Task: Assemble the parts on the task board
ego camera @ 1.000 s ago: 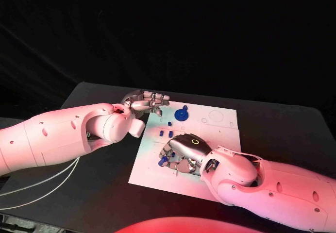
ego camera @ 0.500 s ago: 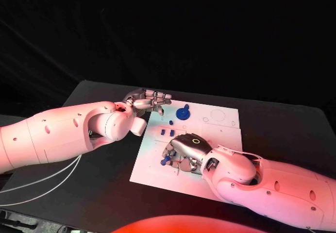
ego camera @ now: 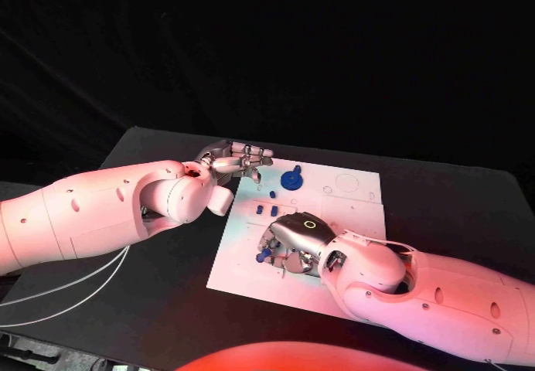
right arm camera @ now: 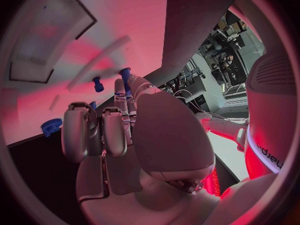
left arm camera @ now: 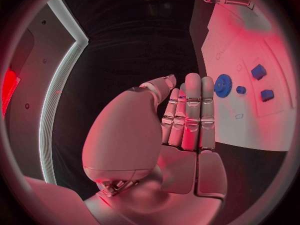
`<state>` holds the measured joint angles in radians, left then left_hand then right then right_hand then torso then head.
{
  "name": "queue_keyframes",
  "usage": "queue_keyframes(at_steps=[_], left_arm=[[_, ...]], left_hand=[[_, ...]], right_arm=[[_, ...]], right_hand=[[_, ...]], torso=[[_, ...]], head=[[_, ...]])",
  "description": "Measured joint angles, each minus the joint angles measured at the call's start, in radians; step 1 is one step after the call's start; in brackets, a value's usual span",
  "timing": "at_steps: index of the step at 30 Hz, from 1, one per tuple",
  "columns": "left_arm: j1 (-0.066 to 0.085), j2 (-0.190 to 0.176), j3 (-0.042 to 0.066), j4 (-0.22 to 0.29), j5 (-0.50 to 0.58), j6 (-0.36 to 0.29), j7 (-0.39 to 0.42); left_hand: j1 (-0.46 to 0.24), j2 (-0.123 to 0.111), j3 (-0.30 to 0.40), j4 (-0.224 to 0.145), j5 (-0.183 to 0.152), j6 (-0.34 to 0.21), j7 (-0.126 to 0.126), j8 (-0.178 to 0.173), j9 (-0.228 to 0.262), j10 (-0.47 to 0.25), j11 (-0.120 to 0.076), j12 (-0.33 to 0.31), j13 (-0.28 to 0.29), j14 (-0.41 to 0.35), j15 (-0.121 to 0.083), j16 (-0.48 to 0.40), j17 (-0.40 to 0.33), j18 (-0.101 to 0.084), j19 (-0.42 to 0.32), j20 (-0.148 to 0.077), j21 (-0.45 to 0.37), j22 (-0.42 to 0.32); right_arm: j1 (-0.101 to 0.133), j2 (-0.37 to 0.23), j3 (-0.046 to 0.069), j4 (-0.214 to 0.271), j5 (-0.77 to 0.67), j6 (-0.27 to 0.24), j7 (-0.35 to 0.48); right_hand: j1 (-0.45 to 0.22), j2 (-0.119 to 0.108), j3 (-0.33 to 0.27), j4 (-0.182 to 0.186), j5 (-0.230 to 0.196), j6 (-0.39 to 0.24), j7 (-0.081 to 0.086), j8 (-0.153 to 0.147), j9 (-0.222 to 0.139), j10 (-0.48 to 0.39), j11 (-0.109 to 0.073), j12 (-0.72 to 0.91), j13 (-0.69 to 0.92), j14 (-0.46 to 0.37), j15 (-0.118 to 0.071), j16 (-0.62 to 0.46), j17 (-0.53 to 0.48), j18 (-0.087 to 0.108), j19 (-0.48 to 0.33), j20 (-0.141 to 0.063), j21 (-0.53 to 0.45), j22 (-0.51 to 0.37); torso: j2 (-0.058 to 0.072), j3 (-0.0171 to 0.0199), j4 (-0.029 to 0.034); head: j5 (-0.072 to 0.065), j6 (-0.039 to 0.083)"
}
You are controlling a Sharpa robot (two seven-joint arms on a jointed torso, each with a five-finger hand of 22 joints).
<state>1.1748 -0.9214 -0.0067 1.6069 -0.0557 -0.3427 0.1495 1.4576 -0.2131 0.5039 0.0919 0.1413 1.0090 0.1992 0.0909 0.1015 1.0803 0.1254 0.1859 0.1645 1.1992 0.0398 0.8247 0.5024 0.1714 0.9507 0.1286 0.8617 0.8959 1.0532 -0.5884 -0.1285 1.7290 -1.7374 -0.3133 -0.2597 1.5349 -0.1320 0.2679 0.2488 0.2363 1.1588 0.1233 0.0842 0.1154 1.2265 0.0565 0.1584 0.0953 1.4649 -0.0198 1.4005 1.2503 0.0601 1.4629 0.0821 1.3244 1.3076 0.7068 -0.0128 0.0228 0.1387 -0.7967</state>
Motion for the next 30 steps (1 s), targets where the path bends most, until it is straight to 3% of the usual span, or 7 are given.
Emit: queue_keyframes(at_steps=[4,9,23,30], left_arm=[[0.000,0.000,0.000,0.001,0.000,0.000,0.000],[0.000,-0.001,0.000,0.001,0.000,0.001,-0.001],[0.000,-0.003,0.000,0.002,0.000,0.003,-0.005],[0.000,-0.005,0.000,0.002,0.000,0.005,-0.007]], left_hand=[[0.000,0.000,0.000,0.000,0.000,0.000,0.000,0.000,0.000,0.000,0.000,0.000,0.000,0.000,0.000,0.000,0.000,0.000,0.000,0.000,0.000,0.000],[0.000,0.000,0.000,0.000,0.000,0.000,0.000,0.000,0.000,0.000,0.000,0.000,0.000,0.000,0.000,0.000,0.000,0.000,0.000,0.000,0.000,0.000],[-0.004,0.004,0.000,0.000,0.000,-0.003,-0.003,0.000,0.000,0.000,0.000,0.006,0.000,0.000,0.000,0.000,-0.001,0.000,0.000,0.000,0.000,-0.001],[-0.004,0.004,0.000,0.000,0.000,-0.006,-0.001,0.000,-0.001,0.000,0.000,0.006,0.000,0.000,0.000,0.000,-0.001,0.000,0.000,0.000,-0.004,-0.001]], right_arm=[[0.000,0.012,-0.001,-0.005,-0.003,0.006,-0.003],[-0.001,0.020,-0.002,-0.014,-0.006,0.011,-0.008],[-0.001,0.016,-0.003,-0.012,-0.009,0.004,-0.017],[-0.002,-0.025,-0.002,0.033,-0.007,-0.051,-0.014]], right_hand=[[-0.023,-0.023,0.010,0.002,-0.003,-0.036,0.019,-0.016,-0.005,-0.015,0.015,-0.019,-0.006,0.002,0.007,0.000,-0.006,0.000,0.003,0.004,-0.014,0.000],[-0.055,-0.049,0.001,0.011,-0.030,-0.109,0.030,-0.021,-0.026,-0.034,0.027,-0.027,-0.007,0.000,0.018,0.000,-0.014,0.001,-0.003,0.015,-0.021,0.000],[-0.065,-0.048,-0.003,0.012,-0.034,-0.130,0.026,-0.021,-0.034,-0.034,0.027,-0.027,-0.002,0.000,0.018,0.000,-0.014,0.001,-0.002,0.016,-0.025,0.000],[-0.069,-0.052,-0.009,0.007,-0.033,-0.151,0.022,-0.021,-0.039,-0.025,0.018,-0.013,0.007,0.000,0.018,0.000,-0.016,0.001,-0.002,0.016,-0.025,0.000]], torso=[[0.000,-0.0002,-0.0001],[0.000,-0.0005,0.0000],[0.000,0.0001,-0.0003],[0.000,0.0011,-0.0004]], head=[[0.000,0.000],[-0.001,0.000],[0.001,-0.001],[-0.003,0.001]])
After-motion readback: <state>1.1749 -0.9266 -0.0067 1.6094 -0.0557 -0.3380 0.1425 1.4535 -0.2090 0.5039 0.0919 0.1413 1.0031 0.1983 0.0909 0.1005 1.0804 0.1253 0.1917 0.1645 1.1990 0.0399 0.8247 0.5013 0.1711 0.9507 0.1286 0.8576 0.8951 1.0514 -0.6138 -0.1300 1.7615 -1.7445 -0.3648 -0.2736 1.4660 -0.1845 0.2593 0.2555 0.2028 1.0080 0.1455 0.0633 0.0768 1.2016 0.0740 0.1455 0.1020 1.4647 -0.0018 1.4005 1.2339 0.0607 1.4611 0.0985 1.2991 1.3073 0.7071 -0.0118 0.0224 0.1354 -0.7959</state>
